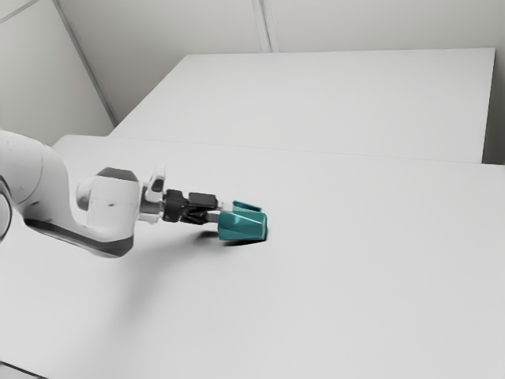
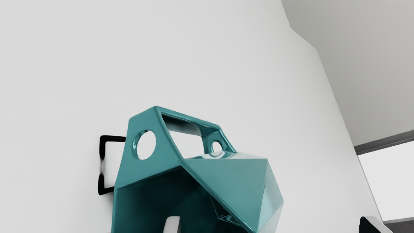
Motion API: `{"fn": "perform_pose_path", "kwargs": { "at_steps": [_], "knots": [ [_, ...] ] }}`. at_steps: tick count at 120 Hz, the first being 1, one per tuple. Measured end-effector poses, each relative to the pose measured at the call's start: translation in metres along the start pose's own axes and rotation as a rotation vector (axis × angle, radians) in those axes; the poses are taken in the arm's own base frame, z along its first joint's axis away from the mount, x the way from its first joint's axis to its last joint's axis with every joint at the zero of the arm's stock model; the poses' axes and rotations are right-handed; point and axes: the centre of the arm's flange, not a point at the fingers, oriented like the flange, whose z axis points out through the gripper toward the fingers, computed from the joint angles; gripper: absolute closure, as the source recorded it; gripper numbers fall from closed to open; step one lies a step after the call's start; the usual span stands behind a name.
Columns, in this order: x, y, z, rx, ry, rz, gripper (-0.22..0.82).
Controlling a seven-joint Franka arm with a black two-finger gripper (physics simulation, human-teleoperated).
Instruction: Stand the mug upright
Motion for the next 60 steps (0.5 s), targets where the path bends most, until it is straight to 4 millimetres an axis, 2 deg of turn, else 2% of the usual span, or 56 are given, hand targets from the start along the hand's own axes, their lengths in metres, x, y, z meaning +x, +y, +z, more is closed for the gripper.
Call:
{"fn": "perform_pose_path", "kwargs": {
  "at_steps": [27,47,60],
  "knots": [
    [-0.002,0.005,0.016,-0.012,-0.008,-0.017,0.01],
    [-0.002,0.006,0.017,-0.010,-0.006,-0.030,0.23],
    [0.001,0.008,0.017,-0.010,0.000,-0.033,0.33]
  ]
}}
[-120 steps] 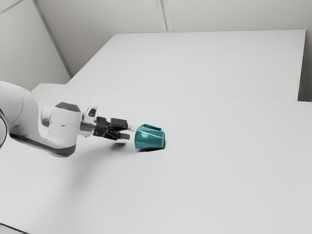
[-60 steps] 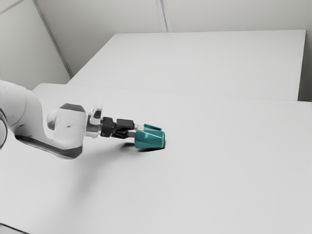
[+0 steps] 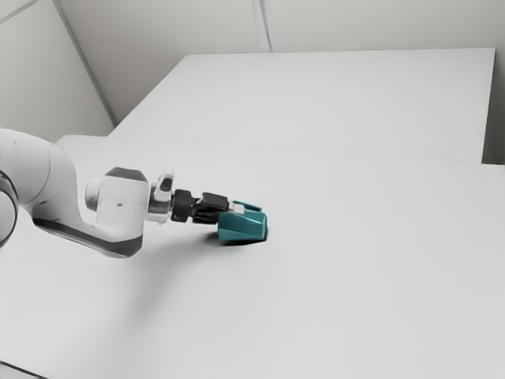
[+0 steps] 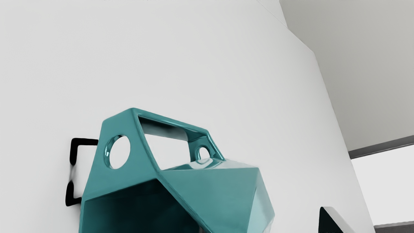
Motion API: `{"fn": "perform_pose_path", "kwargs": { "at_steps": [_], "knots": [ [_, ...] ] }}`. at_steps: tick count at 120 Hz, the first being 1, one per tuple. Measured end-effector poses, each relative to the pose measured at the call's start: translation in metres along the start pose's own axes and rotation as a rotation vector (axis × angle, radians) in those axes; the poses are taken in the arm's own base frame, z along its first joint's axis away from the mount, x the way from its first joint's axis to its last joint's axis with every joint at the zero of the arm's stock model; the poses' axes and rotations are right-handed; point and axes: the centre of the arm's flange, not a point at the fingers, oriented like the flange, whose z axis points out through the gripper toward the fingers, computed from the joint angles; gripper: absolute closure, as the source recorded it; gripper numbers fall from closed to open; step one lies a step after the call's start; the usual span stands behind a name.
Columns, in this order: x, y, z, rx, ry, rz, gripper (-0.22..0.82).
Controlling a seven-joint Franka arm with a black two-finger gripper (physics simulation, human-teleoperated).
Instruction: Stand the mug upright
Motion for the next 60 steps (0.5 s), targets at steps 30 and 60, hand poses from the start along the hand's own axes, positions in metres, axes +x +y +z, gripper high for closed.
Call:
{"fn": "perform_pose_path", "kwargs": {
  "at_steps": [30,60],
  "knots": [
    [0.0040,0.0037,0.0006,-0.004,0.010,-0.008,0.49],
    [0.0030,0.0054,0.0035,-0.007,0.007,-0.026,0.69]
  ]
}}
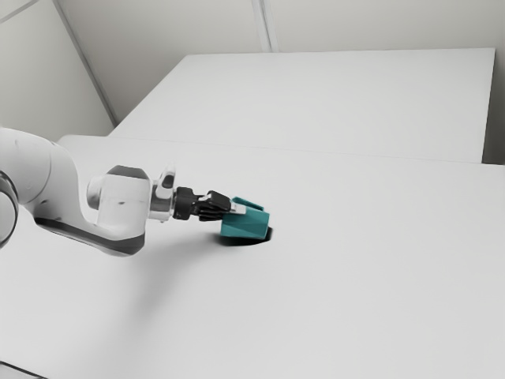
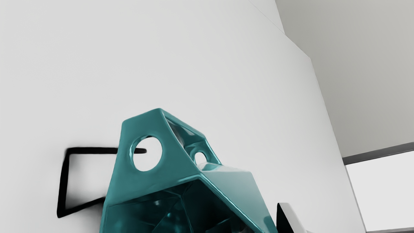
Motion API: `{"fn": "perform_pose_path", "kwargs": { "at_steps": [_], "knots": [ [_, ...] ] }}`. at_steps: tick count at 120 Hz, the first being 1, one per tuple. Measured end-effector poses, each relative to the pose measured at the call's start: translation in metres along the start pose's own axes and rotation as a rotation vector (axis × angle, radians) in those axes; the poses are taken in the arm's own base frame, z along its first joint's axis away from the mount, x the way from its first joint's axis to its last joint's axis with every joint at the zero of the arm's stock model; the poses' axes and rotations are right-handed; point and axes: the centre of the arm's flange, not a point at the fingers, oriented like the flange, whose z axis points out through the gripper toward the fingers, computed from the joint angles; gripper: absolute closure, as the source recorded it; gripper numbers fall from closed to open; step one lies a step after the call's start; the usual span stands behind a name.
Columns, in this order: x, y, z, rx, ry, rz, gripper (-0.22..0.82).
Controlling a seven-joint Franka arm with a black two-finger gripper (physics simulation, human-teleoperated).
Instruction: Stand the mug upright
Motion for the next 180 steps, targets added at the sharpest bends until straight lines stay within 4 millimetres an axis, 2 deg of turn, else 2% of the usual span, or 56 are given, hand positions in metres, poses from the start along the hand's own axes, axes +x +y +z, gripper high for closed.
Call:
{"fn": "perform_pose_path", "kwargs": {
  "at_steps": [36,68,87,102,119,130,141,148,159,170,180],
  "knots": [
    [0.000,0.001,0.002,0.009,-0.002,-0.014,0.77],
    [0.007,0.010,0.006,0.035,0.000,0.003,0.79],
    [0.023,0.038,0.005,0.076,0.011,0.077,0.79],
    [0.039,0.061,-0.007,0.156,-0.030,0.201,0.79],
    [0.080,0.097,-0.015,0.316,-0.215,0.467,0.79],
    [0.115,0.137,-0.024,0.442,-0.374,0.654,0.79],
    [0.121,0.153,-0.028,0.575,-0.561,0.719,0.79],
    [0.117,0.150,-0.029,0.662,-0.670,0.717,0.79],
    [0.110,0.131,-0.029,0.794,-0.790,0.671,0.79],
    [0.107,0.112,-0.031,0.889,-0.822,0.598,0.79],
    [0.106,0.103,-0.030,0.950,-0.807,0.540,0.79]
  ]
}}
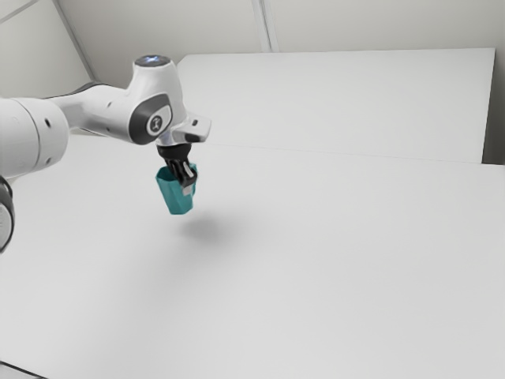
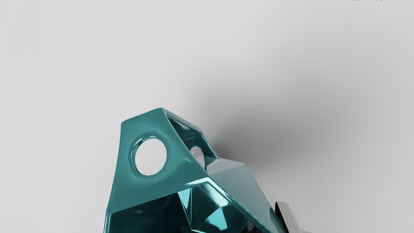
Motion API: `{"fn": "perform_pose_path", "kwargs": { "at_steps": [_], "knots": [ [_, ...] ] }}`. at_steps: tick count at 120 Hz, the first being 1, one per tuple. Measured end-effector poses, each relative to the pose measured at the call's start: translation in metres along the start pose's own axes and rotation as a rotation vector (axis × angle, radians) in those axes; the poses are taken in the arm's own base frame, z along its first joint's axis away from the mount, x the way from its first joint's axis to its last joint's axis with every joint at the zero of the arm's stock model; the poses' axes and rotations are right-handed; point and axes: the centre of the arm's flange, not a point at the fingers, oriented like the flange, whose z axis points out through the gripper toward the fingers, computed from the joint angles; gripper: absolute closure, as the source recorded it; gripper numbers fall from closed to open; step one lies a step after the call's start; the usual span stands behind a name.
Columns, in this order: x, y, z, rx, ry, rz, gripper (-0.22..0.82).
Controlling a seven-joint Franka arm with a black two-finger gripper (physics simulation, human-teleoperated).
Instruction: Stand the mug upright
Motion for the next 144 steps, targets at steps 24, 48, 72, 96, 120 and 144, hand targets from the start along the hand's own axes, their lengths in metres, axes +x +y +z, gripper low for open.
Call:
{"fn": "perform_pose_path", "kwargs": {
  "at_steps": [24,48,72,96,120,144],
  "knots": [
    [0.007,0.001,0.007,0.030,0.073,-0.176,0.79],
    [0.001,0.005,0.037,-0.002,0.083,-0.336,0.79],
    [0.002,0.005,0.053,-0.015,0.077,-0.445,0.79],
    [0.001,0.004,0.065,-0.022,0.067,-0.525,0.79],
    [0.003,0.006,0.071,-0.027,0.061,-0.579,0.69],
    [0.003,0.007,0.070,-0.034,0.064,-0.623,0.29]
  ]
}}
